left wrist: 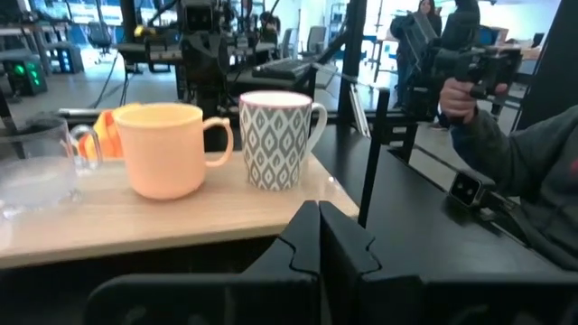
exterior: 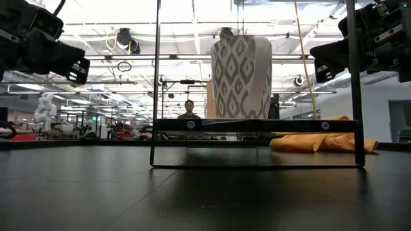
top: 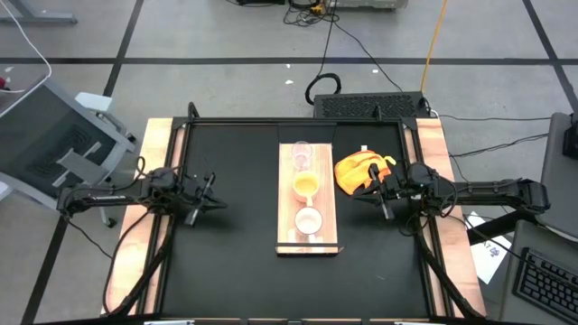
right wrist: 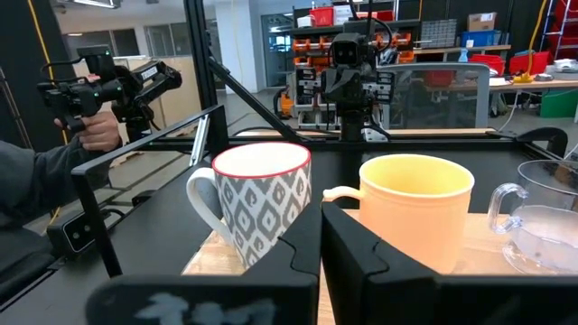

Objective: Stack small to large cups/mugs on shelf
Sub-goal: Return to Home Position

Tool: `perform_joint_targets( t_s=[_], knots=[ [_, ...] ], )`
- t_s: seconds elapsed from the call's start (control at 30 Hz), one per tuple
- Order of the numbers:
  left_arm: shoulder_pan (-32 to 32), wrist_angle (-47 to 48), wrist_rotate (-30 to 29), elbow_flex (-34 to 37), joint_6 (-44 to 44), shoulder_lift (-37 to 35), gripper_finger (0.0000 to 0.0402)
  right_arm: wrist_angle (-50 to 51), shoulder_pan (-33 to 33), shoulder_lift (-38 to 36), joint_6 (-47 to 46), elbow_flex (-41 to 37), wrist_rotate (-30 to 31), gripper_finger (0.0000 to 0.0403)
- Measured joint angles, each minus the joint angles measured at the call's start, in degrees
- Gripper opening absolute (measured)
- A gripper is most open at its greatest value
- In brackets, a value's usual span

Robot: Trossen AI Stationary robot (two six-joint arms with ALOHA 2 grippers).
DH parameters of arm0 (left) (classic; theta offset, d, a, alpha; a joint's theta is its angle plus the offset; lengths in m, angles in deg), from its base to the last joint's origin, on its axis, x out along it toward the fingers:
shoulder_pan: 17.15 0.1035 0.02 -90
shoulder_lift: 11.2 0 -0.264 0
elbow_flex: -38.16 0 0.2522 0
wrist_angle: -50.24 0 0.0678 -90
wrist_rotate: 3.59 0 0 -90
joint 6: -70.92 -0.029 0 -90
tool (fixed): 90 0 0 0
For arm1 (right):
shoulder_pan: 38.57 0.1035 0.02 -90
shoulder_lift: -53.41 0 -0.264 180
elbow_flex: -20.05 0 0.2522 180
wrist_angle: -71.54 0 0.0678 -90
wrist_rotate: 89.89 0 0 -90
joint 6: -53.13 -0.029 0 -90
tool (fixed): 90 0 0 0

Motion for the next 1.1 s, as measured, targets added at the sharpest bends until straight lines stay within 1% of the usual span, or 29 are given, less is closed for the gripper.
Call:
perform_joint_targets(
  t_s=[0.13, 0.6, 0.73, 1.1],
  knots=[
    [0.0, 2.1, -0.1, 0.0, 0.0, 0.0, 0.0, 0.4, 0.0, 0.0, 0.0, 0.0, 0.0, 0.0],
    [0.0, 2.1, 0.0, 0.0, 0.0, 0.4, 0.0, 0.4, 0.0, 0.0, 0.1, 0.0, 0.1, 0.0],
    [0.0, 2.1, 0.0, 0.0, 1.3, 0.4, 0.0003, 0.4, 0.0, 0.0, -0.1, 0.0, 0.1, 0.0],
    [0.0, 2.2, -1.3, 0.0, 1.4, 0.4, 0.0005, 0.4, 0.0, 0.0, -0.2, 0.0, 0.1, 0.0]
  ],
)
